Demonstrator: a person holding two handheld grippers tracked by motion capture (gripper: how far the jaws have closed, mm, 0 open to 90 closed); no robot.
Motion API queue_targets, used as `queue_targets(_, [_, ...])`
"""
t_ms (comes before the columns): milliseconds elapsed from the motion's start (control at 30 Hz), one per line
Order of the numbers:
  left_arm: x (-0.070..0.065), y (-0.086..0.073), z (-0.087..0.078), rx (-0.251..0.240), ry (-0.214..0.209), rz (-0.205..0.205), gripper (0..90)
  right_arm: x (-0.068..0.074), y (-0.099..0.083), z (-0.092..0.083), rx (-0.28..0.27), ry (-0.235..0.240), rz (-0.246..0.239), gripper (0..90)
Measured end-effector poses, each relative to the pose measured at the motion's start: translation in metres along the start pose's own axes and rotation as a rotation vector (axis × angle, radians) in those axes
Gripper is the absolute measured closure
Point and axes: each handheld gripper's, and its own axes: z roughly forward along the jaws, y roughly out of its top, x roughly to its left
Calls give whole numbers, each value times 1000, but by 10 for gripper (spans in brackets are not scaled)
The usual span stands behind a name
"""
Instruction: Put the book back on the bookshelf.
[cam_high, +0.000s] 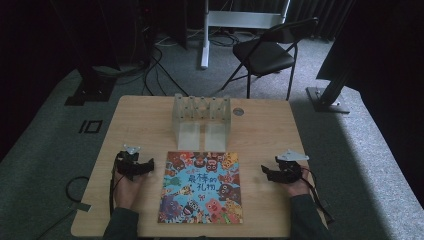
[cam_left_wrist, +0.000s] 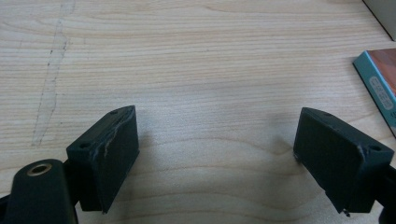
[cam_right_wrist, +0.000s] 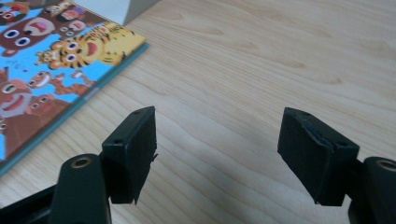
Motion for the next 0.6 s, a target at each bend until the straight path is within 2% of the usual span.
queue_targets(133, [0,0,0,-2,1,0,144,7,6,-3,-9,-14,-31,278])
queue_targets(433, [0,-1,-1,-2,-1,1,148,16,18,-5,-25,3,-68,279])
queue_targets(600, [0,-1,-1,-1,-3,4,149,24,26,-1,-19,15,-98,322])
